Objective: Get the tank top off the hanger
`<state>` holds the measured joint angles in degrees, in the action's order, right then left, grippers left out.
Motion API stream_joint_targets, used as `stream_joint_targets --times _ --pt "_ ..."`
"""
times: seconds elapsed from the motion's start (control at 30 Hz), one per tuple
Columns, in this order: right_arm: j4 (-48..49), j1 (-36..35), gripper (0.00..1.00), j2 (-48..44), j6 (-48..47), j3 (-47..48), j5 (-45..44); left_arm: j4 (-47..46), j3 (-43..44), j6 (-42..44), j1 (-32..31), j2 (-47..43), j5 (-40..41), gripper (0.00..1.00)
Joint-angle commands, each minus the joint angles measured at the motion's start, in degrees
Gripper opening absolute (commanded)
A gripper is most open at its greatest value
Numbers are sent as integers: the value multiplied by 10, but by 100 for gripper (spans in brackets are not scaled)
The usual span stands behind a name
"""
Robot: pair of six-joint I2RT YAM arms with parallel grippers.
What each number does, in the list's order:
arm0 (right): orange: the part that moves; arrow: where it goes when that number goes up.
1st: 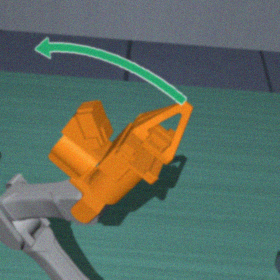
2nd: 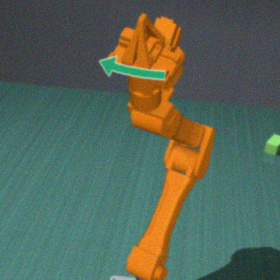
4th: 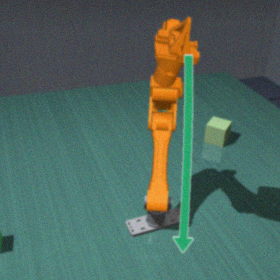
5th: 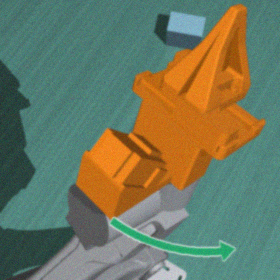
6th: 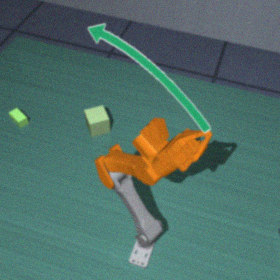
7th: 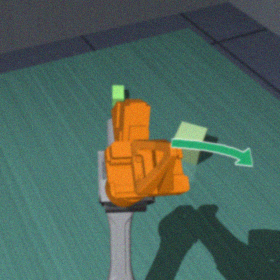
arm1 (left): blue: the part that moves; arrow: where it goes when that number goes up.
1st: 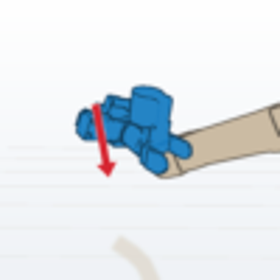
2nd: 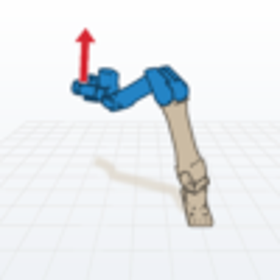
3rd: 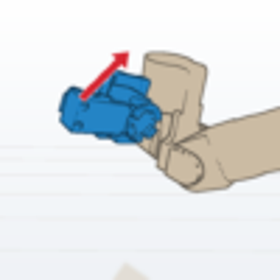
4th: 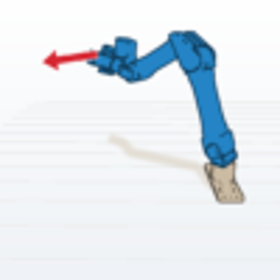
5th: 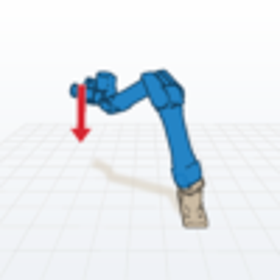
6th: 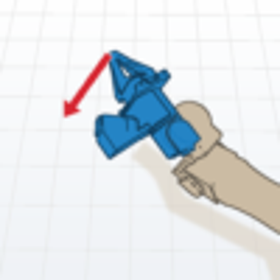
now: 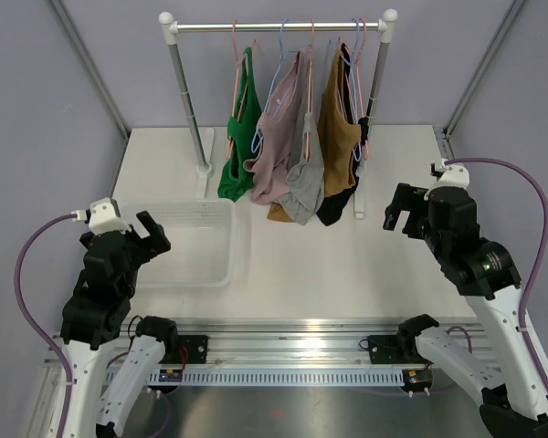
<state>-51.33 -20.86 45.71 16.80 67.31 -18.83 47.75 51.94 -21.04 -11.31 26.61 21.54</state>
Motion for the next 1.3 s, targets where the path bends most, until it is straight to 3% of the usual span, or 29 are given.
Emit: stream_joint_targets --times 0.0,0.2,0.5,0.67,0.7,0.9,1.1,1.27 --pt "24 -3 100 -1 3 21 16 -28 1 -4 -2 -5 9 99" --pt "76 -3 100 12 -4 32 78 -29 0 -5 -2 -4 5 99" --pt "105 1 98 212 -66 218 35 -30 -2 -3 -6 -7 2 99" --pt "104 65 84 342 -79 336 130 -30 -3 -3 -14 -11 3 99" --pt "109 71 77 356 -81 368 140 -31 -3 -4 -14 -11 3 99" --pt "103 89 59 454 -102 478 184 -34 -5 -3 -17 -9 -2 99" --pt "99 90 55 510 -110 530 223 -37 -6 -3 -17 -4 -5 99" --pt "94 90 45 554 -131 570 208 -37 -6 -3 -17 0 -9 99"
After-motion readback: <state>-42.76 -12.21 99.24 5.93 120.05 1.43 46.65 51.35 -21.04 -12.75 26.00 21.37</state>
